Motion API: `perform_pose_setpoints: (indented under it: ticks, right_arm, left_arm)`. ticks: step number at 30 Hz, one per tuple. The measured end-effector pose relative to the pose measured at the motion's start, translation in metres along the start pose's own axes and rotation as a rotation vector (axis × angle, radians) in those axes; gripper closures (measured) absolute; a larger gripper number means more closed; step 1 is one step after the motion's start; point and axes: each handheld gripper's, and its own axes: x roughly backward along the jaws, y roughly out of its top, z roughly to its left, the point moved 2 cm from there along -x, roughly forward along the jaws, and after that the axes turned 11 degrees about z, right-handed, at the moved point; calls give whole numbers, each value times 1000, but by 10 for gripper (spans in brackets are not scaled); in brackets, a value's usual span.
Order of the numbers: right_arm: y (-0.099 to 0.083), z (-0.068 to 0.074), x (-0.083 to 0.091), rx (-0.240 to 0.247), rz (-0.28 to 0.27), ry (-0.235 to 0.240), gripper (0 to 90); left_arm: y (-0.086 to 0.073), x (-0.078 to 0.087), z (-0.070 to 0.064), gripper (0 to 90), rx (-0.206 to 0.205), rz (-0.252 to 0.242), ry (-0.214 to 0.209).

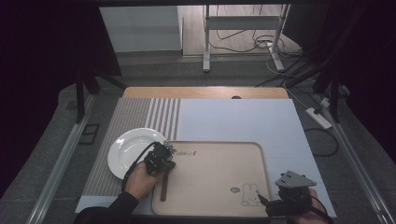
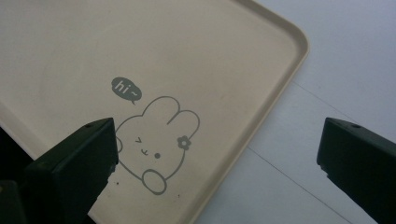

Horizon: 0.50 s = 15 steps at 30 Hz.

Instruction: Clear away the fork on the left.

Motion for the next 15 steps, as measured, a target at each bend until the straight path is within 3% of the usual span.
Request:
perform_pose_setpoints:
  ticks: [3, 7, 12, 15]
  right_arm:
    - [0, 0, 0, 0, 1, 0, 0]
    - [0, 0, 0, 0, 0, 0, 0]
    - [0, 0, 0, -1, 1, 1, 0]
    - [0, 0, 0, 0, 1, 0, 0]
  left_arm:
    - [0, 0, 1, 871, -3, -4, -5]
    - [0, 5, 0, 822, -19, -45, -40]
    - [0, 13, -2, 702, -48, -103, -52]
    - [-1, 17, -3, 619, -68, -143, -85]
